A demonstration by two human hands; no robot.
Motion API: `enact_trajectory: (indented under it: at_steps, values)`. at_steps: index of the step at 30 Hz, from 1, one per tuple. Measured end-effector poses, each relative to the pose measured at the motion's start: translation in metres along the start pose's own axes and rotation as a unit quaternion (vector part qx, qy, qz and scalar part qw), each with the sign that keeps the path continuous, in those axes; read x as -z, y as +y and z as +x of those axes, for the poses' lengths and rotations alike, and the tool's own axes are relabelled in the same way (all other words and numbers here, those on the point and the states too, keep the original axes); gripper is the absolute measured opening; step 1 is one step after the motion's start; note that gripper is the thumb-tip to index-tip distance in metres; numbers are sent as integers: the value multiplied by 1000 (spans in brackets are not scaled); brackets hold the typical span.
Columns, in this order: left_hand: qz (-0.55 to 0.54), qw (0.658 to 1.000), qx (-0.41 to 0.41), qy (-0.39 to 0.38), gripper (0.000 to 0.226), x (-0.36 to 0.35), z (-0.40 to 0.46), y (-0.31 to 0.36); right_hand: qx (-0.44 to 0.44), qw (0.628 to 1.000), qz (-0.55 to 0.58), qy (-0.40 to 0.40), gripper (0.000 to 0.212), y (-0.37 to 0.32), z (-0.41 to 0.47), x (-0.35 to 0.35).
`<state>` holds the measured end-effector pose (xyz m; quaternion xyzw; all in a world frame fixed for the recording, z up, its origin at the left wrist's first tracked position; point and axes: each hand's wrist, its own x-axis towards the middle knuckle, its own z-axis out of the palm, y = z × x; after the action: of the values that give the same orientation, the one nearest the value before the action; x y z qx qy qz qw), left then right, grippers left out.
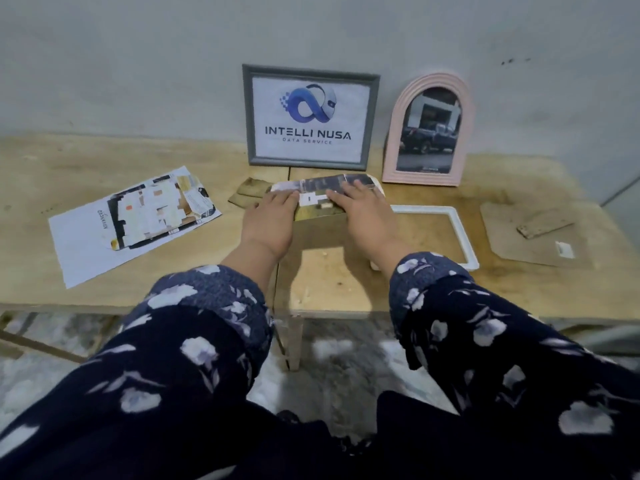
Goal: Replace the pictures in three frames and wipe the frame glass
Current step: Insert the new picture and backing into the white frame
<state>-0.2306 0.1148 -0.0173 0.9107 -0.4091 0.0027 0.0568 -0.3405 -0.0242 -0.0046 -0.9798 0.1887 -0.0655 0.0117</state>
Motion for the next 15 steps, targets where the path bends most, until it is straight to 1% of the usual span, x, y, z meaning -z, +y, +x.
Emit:
enact_trajectory:
  at_steps: [3,7,12,15]
  values:
    - [-17,999,-35,15,66,-5,14,32,-25,1000,-4,3,60,31,-12,4]
    - [-39,996,-74,-12,66,-19,27,89,-81,997,-3,3,62,86,-36,-6]
    - [-35,993,-77,-81,67,-49,33,147,-88,996,-12,-32,65,145,-63,-30]
    - [-13,987,-81,-136,66,-65,36,169,-74,994,-4,-81,70,174,-76,-48]
